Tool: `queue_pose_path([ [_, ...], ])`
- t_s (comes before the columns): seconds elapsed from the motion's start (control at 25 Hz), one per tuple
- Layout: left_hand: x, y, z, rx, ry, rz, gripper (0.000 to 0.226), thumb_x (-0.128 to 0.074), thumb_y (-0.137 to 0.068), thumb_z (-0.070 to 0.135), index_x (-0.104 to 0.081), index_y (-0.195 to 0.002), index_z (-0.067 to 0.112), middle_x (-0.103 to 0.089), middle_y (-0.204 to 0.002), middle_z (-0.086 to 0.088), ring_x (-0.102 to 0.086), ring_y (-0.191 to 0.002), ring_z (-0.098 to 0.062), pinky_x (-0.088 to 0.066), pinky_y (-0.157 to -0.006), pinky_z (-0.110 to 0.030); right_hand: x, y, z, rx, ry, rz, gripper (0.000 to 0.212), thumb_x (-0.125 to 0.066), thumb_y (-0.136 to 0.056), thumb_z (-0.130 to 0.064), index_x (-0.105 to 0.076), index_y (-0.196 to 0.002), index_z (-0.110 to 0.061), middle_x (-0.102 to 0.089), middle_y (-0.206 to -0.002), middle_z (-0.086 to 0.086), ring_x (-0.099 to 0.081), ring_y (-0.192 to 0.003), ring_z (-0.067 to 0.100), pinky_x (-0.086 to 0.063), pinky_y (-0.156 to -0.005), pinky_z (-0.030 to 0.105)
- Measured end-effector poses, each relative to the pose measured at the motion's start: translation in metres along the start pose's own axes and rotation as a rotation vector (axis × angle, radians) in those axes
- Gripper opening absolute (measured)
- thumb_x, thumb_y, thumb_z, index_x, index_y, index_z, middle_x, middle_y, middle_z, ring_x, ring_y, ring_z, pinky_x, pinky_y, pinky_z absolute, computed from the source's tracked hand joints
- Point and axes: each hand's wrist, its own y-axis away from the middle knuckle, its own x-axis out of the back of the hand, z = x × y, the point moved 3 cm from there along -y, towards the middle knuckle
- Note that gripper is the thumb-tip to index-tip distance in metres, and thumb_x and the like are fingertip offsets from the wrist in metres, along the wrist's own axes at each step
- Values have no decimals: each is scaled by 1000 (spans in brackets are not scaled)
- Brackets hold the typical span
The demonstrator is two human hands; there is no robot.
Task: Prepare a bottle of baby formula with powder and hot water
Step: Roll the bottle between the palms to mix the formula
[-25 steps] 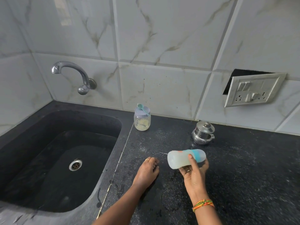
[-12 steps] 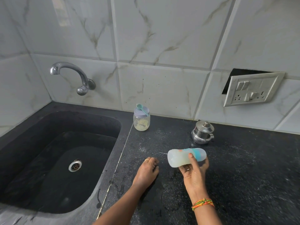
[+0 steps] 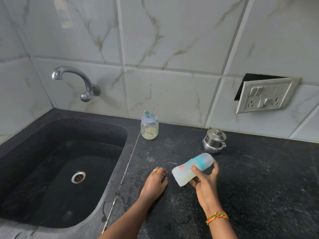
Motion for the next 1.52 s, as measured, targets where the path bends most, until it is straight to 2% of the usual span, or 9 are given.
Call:
queue_pose_path([
  [0.4, 0, 1, 1, 13, 5, -7, 17, -53, -88, 14, -57, -104, 15, -49, -92, 7, -44, -75, -1, -37, -68, -4, 5, -5, -1, -8, -128, 69, 67, -59, -86, 0, -32, -135, -38, -53, -124, 5, -58, -103, 23, -59, -68, 41],
  [0.56, 0, 0, 0, 11, -7, -11, 18, -52, -88, 15, -57, -105, 17, -50, -93, 9, -45, -78, -1, -37, -67, -3, 2, -2, 0, -7, 62, -9, 74, -61, -82, 8, -32, -133, -38, -59, -110, 3, -61, -100, 25, -55, -74, 47],
  [0.68, -1, 0, 0, 14, 6, -10, 17, -53, -88, 13, -57, -103, 15, -50, -93, 7, -44, -76, -2, -37, -67, -4, 5, -4, 2, -11, -57, 45, 64, -59, -85, 2, -34, -127, -40, -56, -115, 2, -59, -101, 23, -57, -69, 43],
  [0.84, -1, -1, -1, 13, 2, -3, 17, -53, -87, 13, -58, -103, 15, -49, -91, 8, -43, -75, -1, -35, -67, -2, 1, 0, 1, -1, 122, -43, 74, -61, -81, 9, -33, -130, -39, -60, -107, 6, -62, -96, 24, -55, -73, 44],
  [0.96, -1, 0, 0, 11, 12, 0, 16, -53, -87, 13, -58, -103, 14, -49, -91, 7, -43, -73, 0, -35, -67, -2, 3, -2, 2, 7, -7, 25, 66, -59, -85, 4, -34, -128, -39, -56, -115, 2, -60, -100, 22, -55, -69, 42],
  [1.12, -1, -1, -2, 7, 9, 7, 15, -54, -87, 14, -58, -101, 15, -49, -90, 8, -43, -72, 1, -35, -67, -2, -2, 0, 1, 6, 175, -85, 79, -63, -78, 11, -33, -133, -38, -63, -108, 8, -65, -93, 23, -56, -73, 44],
  [1.28, 0, 0, 0, 5, 2, 7, 16, -52, -87, 13, -57, -103, 14, -49, -90, 7, -42, -75, -2, -34, -67, -2, -3, -2, 2, -3, 30, -3, 71, -59, -84, 6, -33, -132, -38, -58, -112, 2, -61, -96, 21, -54, -73, 45],
  [1.4, -2, -1, -2, 6, 3, 7, 15, -53, -87, 14, -58, -101, 16, -51, -90, 7, -43, -76, -3, -33, -68, -6, -4, 1, 0, 1, 139, -60, 78, -62, -80, 11, -33, -133, -38, -61, -108, 7, -63, -95, 24, -55, -75, 46],
  [1.52, -2, -1, -2, 15, 16, 0, 16, -53, -87, 13, -58, -102, 15, -50, -91, 7, -43, -75, -1, -34, -68, -3, 3, -3, 1, -3, -33, 47, 67, -59, -85, 4, -34, -131, -37, -55, -121, 6, -60, -99, 23, -58, -66, 41],
])
